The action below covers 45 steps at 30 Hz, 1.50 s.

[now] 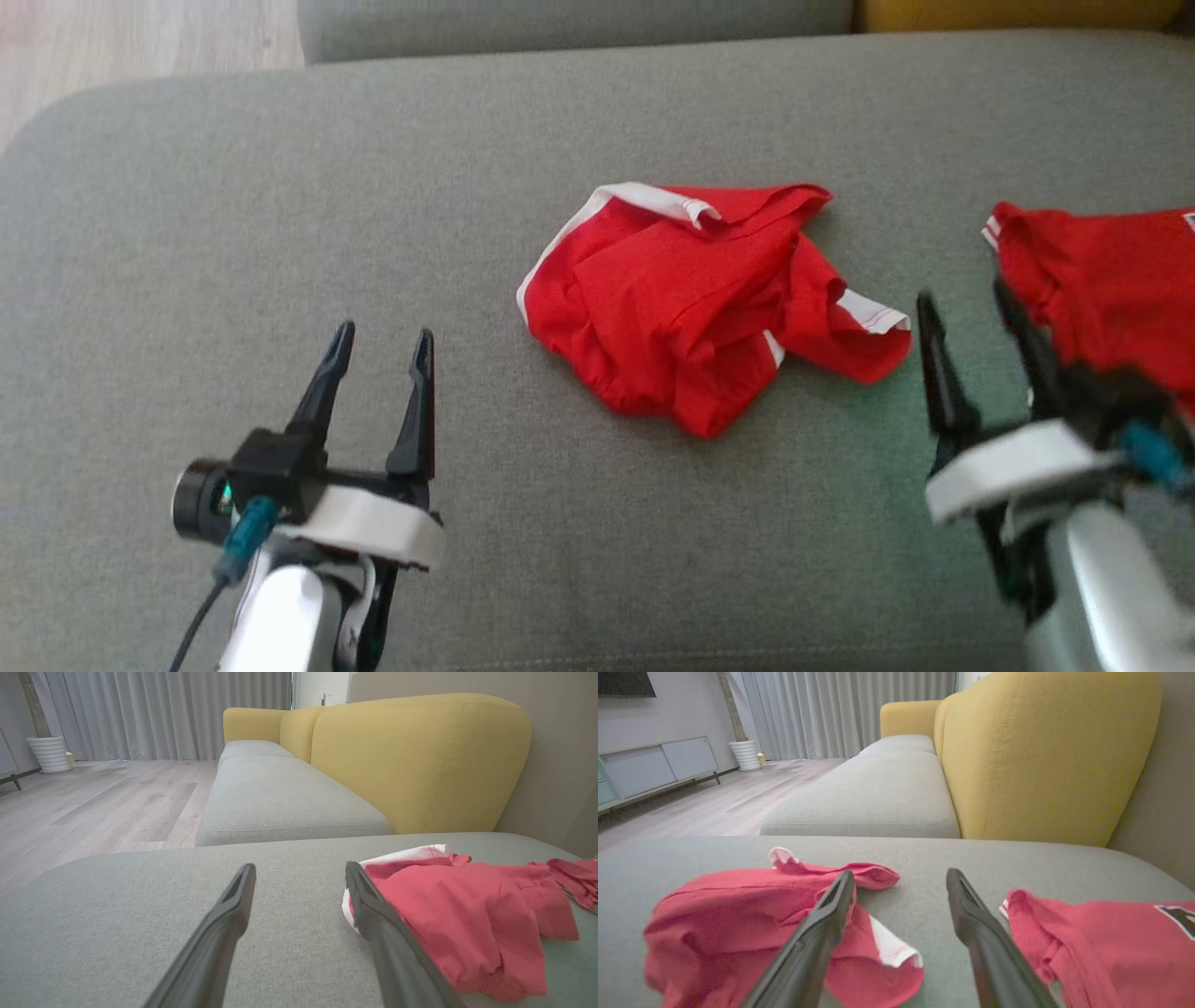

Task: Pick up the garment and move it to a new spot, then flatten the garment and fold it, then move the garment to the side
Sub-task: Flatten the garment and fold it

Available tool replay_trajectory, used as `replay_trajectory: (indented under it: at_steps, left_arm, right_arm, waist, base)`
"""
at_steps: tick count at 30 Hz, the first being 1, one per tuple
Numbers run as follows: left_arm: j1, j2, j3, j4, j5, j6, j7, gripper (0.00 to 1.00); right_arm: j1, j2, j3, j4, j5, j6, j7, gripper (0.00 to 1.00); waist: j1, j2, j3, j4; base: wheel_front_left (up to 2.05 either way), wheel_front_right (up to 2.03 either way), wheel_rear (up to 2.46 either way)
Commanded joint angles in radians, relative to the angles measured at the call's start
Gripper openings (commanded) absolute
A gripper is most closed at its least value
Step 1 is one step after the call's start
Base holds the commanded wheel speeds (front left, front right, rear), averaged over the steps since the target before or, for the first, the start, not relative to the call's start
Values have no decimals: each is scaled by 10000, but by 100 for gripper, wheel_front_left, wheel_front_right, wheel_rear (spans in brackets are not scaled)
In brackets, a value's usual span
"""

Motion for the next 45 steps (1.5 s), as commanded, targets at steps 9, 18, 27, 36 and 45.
replay_trajectory:
  at_steps: [9, 18, 27, 36, 45]
  left_arm:
    - [221, 199, 392, -237, -76, 115, -106, 100]
    - [126, 237, 271, -230, -120, 121, -33, 100]
    - [-92, 198, 121, -141, -257, 101, 131, 100]
    - [-1443, -150, -871, 607, -1025, -462, 1143, 100]
    - [-2232, -248, -1647, 2664, -2307, -472, 1922, 100]
  right_arm:
    - [1630, 596, -79, -2864, -440, 67, 1140, 100]
    - [1890, 717, -106, -3569, -457, 67, 1549, 100]
    - [1846, 756, -54, -3638, -353, 67, 1627, 100]
    - [1547, 785, 105, -3606, -202, 67, 1591, 100]
    - [1308, 832, 202, -3412, -33, 67, 1470, 100]
  waist:
    - [0, -1, -367, -201]
    - [0, -1, -318, -164]
    - [0, -1, -214, -193]
    - [0, -1, 351, -508]
    - [0, -1, 748, -974]
  base:
    - [0, 0, 0]
    - [0, 0, 0]
    - [0, 0, 0]
    - [0, 0, 0]
    - [0, 0, 0]
